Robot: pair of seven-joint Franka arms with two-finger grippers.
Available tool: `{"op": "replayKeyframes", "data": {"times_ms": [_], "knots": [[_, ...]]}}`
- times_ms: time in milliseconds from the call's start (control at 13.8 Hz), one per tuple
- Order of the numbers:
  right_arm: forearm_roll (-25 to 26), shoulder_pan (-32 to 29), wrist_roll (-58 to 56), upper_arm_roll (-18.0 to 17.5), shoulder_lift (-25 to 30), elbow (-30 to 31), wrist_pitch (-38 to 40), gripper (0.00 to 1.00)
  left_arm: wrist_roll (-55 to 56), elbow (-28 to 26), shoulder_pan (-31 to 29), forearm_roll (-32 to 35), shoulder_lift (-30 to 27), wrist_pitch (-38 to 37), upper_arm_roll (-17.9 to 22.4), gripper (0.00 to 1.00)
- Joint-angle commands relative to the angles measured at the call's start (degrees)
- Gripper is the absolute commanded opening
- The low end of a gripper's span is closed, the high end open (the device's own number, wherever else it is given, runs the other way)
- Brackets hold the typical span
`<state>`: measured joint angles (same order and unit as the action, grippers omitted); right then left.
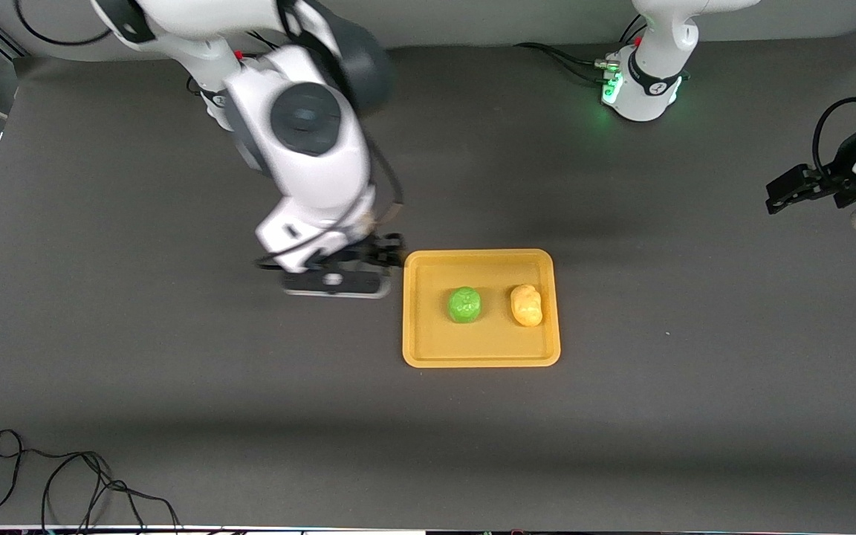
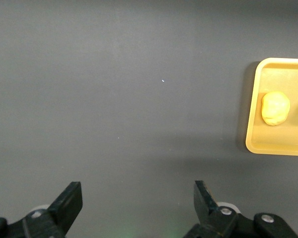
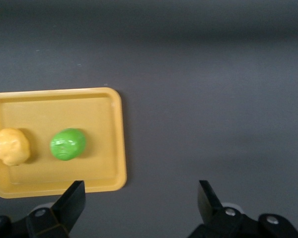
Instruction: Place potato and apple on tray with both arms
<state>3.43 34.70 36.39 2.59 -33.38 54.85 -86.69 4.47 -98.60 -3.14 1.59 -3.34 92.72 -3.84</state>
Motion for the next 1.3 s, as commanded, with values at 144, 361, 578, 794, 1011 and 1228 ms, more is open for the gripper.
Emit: {"op": "replayKeyframes", "data": {"times_ms": [144,361,578,794,1011,1228], "knots": [[-0.70,-10.33,-14.12,0.14,18.14,21.59,-0.94,1.00,-0.34,0.25,0.06,0.79,0.09,0.45,-0.03,1.00],[-3.94,-19.29,-24.66,0.05,27.02,30.82,-3.57,1.00,-0.25,0.51,0.06,0.96,0.00,0.71,0.06,1.00],[-4.04,-26.94,-32.14,-0.12,30.91,34.96,-3.84,1.00,-0.25,0.60,0.06,0.96,0.09,1.15,0.06,1.00],[-3.69,-31.18,-36.81,-0.13,33.37,37.87,-4.62,1.00,-0.34,0.51,-0.02,0.96,0.09,1.15,0.06,1.00],[-2.81,-32.24,-37.62,1.09,33.29,37.70,-4.80,1.00,-0.34,0.42,0.06,0.88,0.35,1.77,-0.03,1.00],[-2.72,-32.33,-38.14,2.42,32.68,37.27,-4.89,1.00,-0.34,0.51,0.15,0.79,0.61,1.15,-0.03,1.00]]}}
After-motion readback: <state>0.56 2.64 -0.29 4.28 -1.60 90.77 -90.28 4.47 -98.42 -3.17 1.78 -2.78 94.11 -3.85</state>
